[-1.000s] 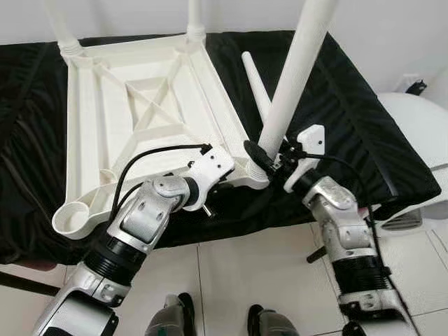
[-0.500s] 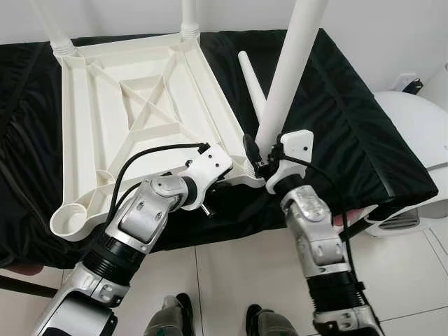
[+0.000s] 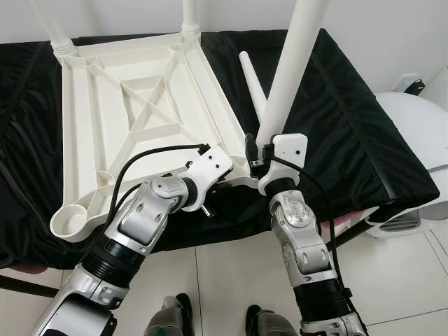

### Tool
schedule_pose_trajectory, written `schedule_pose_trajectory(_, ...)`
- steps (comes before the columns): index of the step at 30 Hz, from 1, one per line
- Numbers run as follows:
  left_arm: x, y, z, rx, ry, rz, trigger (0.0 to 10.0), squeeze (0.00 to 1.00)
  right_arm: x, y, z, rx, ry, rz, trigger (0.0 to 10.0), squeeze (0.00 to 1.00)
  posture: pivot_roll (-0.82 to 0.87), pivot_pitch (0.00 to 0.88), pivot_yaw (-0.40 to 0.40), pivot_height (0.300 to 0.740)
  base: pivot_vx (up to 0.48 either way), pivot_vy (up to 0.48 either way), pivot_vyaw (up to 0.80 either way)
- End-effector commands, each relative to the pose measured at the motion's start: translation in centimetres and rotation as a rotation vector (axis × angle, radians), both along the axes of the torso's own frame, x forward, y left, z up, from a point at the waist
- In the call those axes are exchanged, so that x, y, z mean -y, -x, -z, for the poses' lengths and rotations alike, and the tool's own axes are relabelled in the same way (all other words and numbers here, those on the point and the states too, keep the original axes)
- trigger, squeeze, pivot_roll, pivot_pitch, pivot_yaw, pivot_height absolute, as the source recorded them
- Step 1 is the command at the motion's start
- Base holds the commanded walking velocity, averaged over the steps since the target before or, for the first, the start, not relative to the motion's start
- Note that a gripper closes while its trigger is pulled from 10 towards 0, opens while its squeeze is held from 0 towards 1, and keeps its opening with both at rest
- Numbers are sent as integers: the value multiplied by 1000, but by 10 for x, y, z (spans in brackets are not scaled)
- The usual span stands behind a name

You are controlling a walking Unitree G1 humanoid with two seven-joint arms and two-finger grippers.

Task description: Building children table

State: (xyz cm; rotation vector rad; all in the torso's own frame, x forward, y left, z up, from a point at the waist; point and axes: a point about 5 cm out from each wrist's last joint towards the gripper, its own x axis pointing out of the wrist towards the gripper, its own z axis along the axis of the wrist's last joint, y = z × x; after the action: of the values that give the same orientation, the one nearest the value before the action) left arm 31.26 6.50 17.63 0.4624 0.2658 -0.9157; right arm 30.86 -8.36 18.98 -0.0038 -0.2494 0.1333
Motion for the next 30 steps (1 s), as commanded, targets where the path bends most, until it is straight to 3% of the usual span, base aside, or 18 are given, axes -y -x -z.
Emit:
schedule_pose_trajectory(1, 10, 8, -1, -6, 21, 69, 10000, 0, 12, 0, 34, -181, -14, 97, 10000, 0, -37, 161, -6, 740, 0, 0, 0)
schedule_pose_trajectory(2, 10, 9, -1, -6, 21, 71, 10000, 0, 14, -1, 34, -179, -12, 96, 10000, 0, -38, 159, -7, 740, 0, 0, 0)
schedule_pose_trajectory(3, 10, 9, -1, -5, 22, 71, 10000, 0, 16, -1, 33, -177, -20, 94, 10000, 1000, -39, 157, -8, 740, 0, 0, 0)
schedule_pose_trajectory(16, 12, 9, -1, -4, 26, 73, 10000, 0, 35, -7, 30, -124, 14, 0, 10000, 1000, -44, 155, -12, 740, 0, 0, 0)
schedule_pose_trajectory(20, 12, 9, -1, -3, 25, 73, 10000, 0, 41, -10, 26, -104, 34, -87, 10000, 1000, -43, 156, -10, 740, 0, 0, 0)
schedule_pose_trajectory(21, 12, 9, -1, -3, 25, 73, 10000, 0, 43, -11, 22, -89, 54, -147, 10000, 0, -42, 156, -9, 740, 0, 0, 0)
schedule_pose_trajectory(23, 12, 9, -1, -3, 25, 73, 10000, 0, 43, -11, 22, -89, 54, -147, 10000, 0, -42, 156, -9, 740, 0, 0, 0)
schedule_pose_trajectory(25, 11, 8, -2, -1, 23, 72, 10000, 0, 48, -11, 14, -64, 71, -293, 10000, 0, -41, 157, -5, 740, 0, 0, 0)
schedule_pose_trajectory(26, 11, 8, -2, -1, 23, 72, 10000, 0, 48, -11, 14, -64, 71, -293, 10000, 0, -41, 157, -5, 740, 0, 0, 0)
schedule_pose_trajectory(27, 10, 7, -3, 1, 22, 71, 10000, 0, 52, -10, 8, -58, 89, -405, 10000, 0, -44, 158, -3, 740, 0, 0, 0)
schedule_pose_trajectory(29, 10, 7, -3, 1, 22, 71, 10000, 0, 52, -10, 8, -58, 89, -405, 10000, 0, -44, 158, -3, 740, 0, 0, 0)
schedule_pose_trajectory(30, 10, 7, -3, 3, 21, 70, 10000, 0, 56, -7, 4, -59, 109, -514, 10000, 0, -45, 158, -1, 740, 0, 0, 0)
